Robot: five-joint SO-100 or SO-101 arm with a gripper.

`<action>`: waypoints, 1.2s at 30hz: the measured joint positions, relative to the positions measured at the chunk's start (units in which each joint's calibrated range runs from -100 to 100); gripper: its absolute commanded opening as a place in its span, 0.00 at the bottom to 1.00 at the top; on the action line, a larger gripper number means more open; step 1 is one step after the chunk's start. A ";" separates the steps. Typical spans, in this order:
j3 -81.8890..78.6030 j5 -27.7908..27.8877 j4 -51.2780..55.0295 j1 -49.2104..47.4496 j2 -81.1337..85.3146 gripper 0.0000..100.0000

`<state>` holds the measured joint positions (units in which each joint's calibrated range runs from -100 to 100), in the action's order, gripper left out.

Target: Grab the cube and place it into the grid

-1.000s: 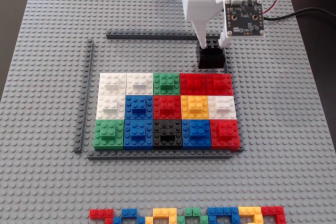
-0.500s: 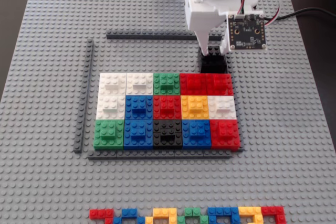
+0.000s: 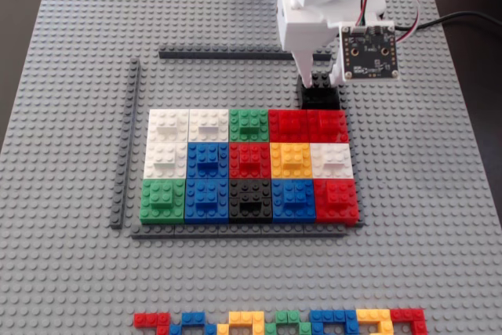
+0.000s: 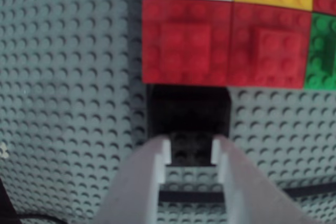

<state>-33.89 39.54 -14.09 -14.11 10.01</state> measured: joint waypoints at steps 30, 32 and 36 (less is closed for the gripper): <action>2.29 0.00 -0.24 0.00 -2.21 0.12; 2.29 0.00 -0.24 0.00 -2.21 0.13; 2.29 -0.34 -0.59 0.15 -2.21 0.14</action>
<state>-31.60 39.19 -14.68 -13.96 7.80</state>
